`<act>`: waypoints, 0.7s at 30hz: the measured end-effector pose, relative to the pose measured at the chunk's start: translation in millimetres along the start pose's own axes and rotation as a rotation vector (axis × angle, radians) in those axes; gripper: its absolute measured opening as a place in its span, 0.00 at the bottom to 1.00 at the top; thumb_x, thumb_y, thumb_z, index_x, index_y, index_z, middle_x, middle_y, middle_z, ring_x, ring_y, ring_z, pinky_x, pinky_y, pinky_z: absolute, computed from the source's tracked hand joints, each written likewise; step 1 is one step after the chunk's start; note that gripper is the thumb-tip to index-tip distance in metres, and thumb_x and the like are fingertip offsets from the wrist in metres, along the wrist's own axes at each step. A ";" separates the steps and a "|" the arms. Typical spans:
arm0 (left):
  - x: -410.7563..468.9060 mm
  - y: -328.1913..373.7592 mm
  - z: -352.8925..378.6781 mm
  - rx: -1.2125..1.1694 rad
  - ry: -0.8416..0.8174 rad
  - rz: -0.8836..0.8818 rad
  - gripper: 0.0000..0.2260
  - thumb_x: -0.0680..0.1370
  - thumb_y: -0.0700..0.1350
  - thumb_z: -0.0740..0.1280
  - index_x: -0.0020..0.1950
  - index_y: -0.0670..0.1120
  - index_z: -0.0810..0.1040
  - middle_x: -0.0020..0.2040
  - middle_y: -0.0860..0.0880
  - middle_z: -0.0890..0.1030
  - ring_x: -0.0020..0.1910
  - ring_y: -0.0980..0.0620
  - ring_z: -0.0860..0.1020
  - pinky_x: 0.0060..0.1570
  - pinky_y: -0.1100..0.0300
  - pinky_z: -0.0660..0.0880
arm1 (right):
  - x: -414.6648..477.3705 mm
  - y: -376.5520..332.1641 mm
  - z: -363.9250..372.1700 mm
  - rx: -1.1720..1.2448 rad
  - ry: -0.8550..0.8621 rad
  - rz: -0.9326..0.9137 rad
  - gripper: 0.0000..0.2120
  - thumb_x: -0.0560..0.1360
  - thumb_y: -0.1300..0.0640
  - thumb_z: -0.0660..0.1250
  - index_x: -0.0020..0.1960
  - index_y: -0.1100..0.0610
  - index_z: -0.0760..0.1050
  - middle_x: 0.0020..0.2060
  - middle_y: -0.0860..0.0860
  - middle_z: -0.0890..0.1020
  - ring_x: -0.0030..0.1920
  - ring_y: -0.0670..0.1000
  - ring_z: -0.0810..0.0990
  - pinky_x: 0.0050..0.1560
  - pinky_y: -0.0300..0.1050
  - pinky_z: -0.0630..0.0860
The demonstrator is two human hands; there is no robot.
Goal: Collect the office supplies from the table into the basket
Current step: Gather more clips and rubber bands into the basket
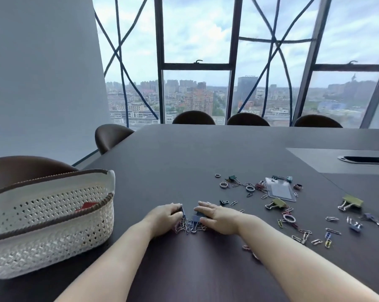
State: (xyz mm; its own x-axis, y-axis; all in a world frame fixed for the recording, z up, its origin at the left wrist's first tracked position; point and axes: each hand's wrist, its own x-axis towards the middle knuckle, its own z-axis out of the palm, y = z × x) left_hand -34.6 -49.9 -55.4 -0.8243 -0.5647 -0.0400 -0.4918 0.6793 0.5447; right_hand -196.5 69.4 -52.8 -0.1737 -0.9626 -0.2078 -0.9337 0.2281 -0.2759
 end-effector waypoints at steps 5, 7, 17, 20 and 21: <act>-29.5 0.5 -0.1 0.192 -0.052 0.083 0.32 0.74 0.63 0.60 0.75 0.52 0.58 0.75 0.54 0.61 0.74 0.57 0.59 0.73 0.58 0.56 | -47.6 5.3 6.6 -0.015 0.236 0.099 0.24 0.79 0.45 0.52 0.74 0.44 0.53 0.76 0.45 0.49 0.76 0.47 0.46 0.75 0.52 0.44; -37.4 -4.0 2.7 0.371 -0.029 0.098 0.47 0.62 0.79 0.47 0.76 0.55 0.52 0.77 0.56 0.53 0.76 0.56 0.48 0.74 0.50 0.47 | -65.2 12.2 11.8 -0.028 0.339 0.208 0.27 0.77 0.41 0.53 0.74 0.44 0.53 0.76 0.45 0.51 0.76 0.50 0.46 0.74 0.57 0.43; -18.6 13.0 32.0 0.368 -0.044 0.105 0.33 0.74 0.67 0.56 0.75 0.60 0.48 0.77 0.56 0.49 0.77 0.55 0.45 0.72 0.40 0.46 | -74.9 19.3 36.0 -0.014 0.219 0.451 0.46 0.64 0.22 0.51 0.74 0.40 0.41 0.77 0.47 0.44 0.76 0.57 0.41 0.72 0.65 0.39; -3.1 14.1 35.6 0.352 -0.011 0.121 0.29 0.75 0.65 0.56 0.74 0.60 0.52 0.77 0.56 0.52 0.76 0.54 0.48 0.73 0.44 0.47 | -56.2 16.3 30.8 0.007 0.241 0.390 0.45 0.63 0.23 0.54 0.74 0.38 0.42 0.76 0.46 0.43 0.76 0.55 0.39 0.71 0.66 0.37; 0.0 13.0 35.5 0.353 0.012 0.127 0.28 0.76 0.64 0.56 0.74 0.60 0.54 0.77 0.55 0.54 0.76 0.54 0.50 0.73 0.46 0.49 | -50.2 15.6 29.8 0.011 0.243 0.365 0.45 0.63 0.23 0.54 0.73 0.37 0.42 0.76 0.45 0.43 0.76 0.55 0.38 0.71 0.66 0.37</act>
State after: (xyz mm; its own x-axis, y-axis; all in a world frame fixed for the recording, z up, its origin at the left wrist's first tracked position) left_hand -50.9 -24.4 -78.0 -0.8825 -0.4699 0.0203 -0.4542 0.8627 0.2222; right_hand -193.0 125.7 -74.6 -0.5613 -0.8248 -0.0673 -0.7945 0.5599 -0.2351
